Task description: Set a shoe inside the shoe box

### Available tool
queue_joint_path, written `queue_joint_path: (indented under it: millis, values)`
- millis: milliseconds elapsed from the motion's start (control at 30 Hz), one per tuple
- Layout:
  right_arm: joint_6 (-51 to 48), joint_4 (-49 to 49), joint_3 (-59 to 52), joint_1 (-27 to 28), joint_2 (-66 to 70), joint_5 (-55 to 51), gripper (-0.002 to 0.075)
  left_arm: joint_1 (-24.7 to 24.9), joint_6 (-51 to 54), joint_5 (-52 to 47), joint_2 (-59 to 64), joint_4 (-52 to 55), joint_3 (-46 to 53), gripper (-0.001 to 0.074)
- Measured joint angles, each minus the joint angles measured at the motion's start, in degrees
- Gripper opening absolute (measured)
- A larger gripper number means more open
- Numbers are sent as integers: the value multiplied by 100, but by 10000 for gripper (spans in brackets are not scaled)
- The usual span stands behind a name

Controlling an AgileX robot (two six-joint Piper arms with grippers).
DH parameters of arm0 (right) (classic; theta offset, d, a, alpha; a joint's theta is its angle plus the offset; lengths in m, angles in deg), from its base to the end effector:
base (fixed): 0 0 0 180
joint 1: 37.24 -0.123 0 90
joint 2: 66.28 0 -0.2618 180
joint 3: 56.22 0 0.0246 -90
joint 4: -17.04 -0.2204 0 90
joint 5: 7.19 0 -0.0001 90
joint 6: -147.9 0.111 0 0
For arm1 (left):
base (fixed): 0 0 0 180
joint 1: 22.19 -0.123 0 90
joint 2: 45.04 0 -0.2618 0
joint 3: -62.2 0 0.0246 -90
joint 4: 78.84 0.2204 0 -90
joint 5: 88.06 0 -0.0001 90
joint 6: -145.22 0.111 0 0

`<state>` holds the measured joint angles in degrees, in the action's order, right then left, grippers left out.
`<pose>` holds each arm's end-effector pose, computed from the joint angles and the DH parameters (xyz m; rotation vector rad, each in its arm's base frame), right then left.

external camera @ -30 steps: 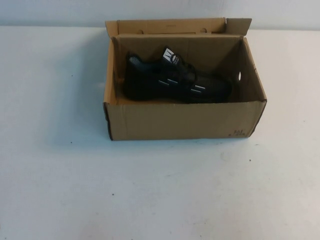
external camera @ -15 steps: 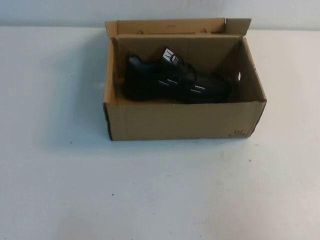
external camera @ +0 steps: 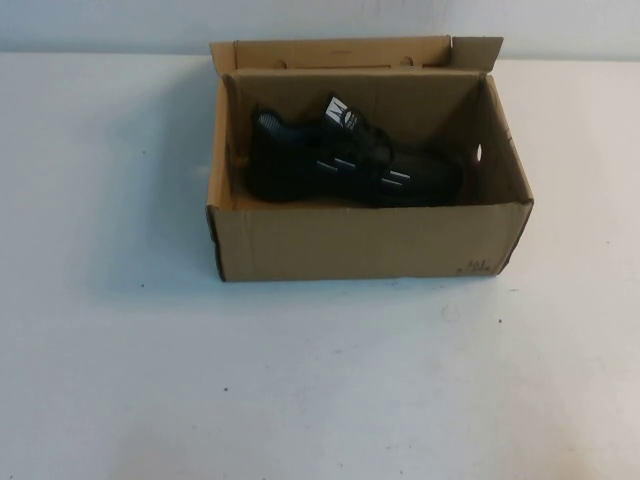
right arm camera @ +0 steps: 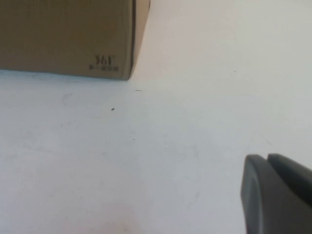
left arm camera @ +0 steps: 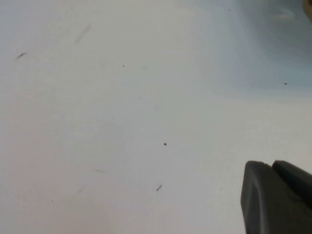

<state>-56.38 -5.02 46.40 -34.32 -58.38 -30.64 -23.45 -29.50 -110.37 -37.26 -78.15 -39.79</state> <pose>0.0639 0.0134 0.1691 -0.1191 1.8638 0.0583 0.0641 0.0019 0.1646 0.0736 1.8862 0.0900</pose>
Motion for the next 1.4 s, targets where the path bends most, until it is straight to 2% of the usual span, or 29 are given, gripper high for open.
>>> queue_joint_path:
  millis: [133,267,533,667,1400]
  values:
    - [0,79,-66,15,-3,448,-16,0,0,0,0,0,0,-1]
    - [238,104,-66,15,-25,401,-16,0,0,0,0,-2,0,-2]
    - [1916,862,-66,4,-25,46,-16,0,0,0,0,-2,0,-2]
    - [2521,1355,-66,-219,-25,49,-16,0,0,0,0,-2,0,-2]
    - [2642,1529,-66,-67,-25,80,-16,0,0,-2,0,-2,0,-2]
